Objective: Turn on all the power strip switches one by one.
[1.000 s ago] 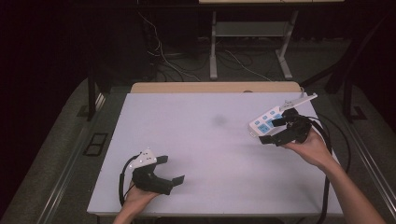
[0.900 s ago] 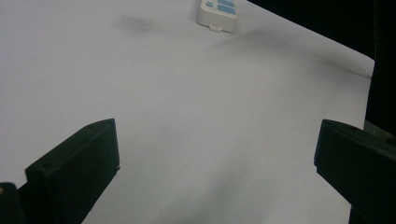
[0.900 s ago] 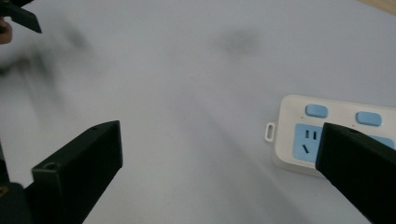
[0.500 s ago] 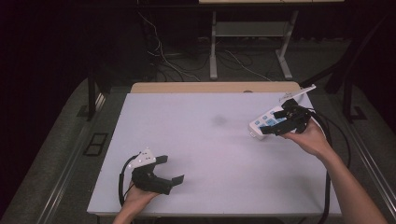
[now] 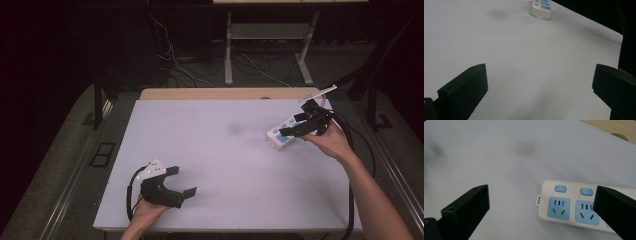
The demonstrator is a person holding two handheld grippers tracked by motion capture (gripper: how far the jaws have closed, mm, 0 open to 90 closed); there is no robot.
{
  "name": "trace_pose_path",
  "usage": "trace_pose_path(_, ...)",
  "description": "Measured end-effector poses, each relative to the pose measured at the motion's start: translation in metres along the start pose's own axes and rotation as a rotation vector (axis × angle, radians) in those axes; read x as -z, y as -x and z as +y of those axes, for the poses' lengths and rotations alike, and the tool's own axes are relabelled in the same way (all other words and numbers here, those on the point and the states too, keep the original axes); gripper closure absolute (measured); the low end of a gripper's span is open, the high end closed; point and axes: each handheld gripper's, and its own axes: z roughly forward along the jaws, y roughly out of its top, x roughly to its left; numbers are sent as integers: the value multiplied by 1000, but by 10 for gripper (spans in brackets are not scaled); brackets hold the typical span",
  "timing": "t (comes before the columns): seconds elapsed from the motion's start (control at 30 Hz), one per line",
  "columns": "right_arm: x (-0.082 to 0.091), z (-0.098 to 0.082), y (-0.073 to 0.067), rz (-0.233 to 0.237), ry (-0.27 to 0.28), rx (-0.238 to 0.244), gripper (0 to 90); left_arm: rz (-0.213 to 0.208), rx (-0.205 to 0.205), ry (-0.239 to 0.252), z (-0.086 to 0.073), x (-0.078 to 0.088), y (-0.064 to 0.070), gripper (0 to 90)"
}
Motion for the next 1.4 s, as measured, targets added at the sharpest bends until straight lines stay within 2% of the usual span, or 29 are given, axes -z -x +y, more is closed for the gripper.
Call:
trace_pose_path(0.67,-23,2,22,-5,-2,-51,5,-2,1,5,0,1,0,0)
trace_pose_path(0.73,-24,1,24,4,-3,-48,83,-3,0,5,0,1,0,0)
trace_pose_path(0.87,-29,1,27,-11,-16,-60,88,1,-3,1,0,0,0,0)
trace_pose_path(0.9,-30,1,28,-10,-15,-60,212,1,-3,1,0,1,0,0)
trace_pose_path(0.97,-31,1,28,-10,-18,-63,215,1,-2,4,0,1,0,0)
trace_pose_path(1.0,-32,1,29,-15,-19,-62,239,2,-2,4,0,1,0,0)
trace_pose_path(1.03,-32,0,31,-13,-16,-70,315,3,-2,4,0,1,0,0)
trace_pose_path(1.13,-32,0,33,-31,-7,-81,367,3,-3,4,0,2,0,0)
trace_pose_path(1.17,-32,0,34,-36,-5,-85,416,3,-4,5,1,2,0,0)
trace_pose_path(1.2,-32,-1,35,-48,0,-84,516,3,-3,7,1,2,0,0)
trace_pose_path(1.23,-32,-1,36,-56,-1,-86,574,3,-4,7,1,2,0,0)
trace_pose_path(1.27,-32,-1,36,-56,-1,-86,574,3,-4,7,1,2,0,0)
trace_pose_path(1.33,-33,-1,37,-42,-1,-88,664,3,-3,8,1,2,-1,0)
trace_pose_path(1.37,-35,-1,37,-37,-2,-82,737,3,-3,8,1,2,-1,0)
trace_pose_path(1.4,-35,-1,37,-37,-2,-82,737,3,-4,8,1,2,-1,0)
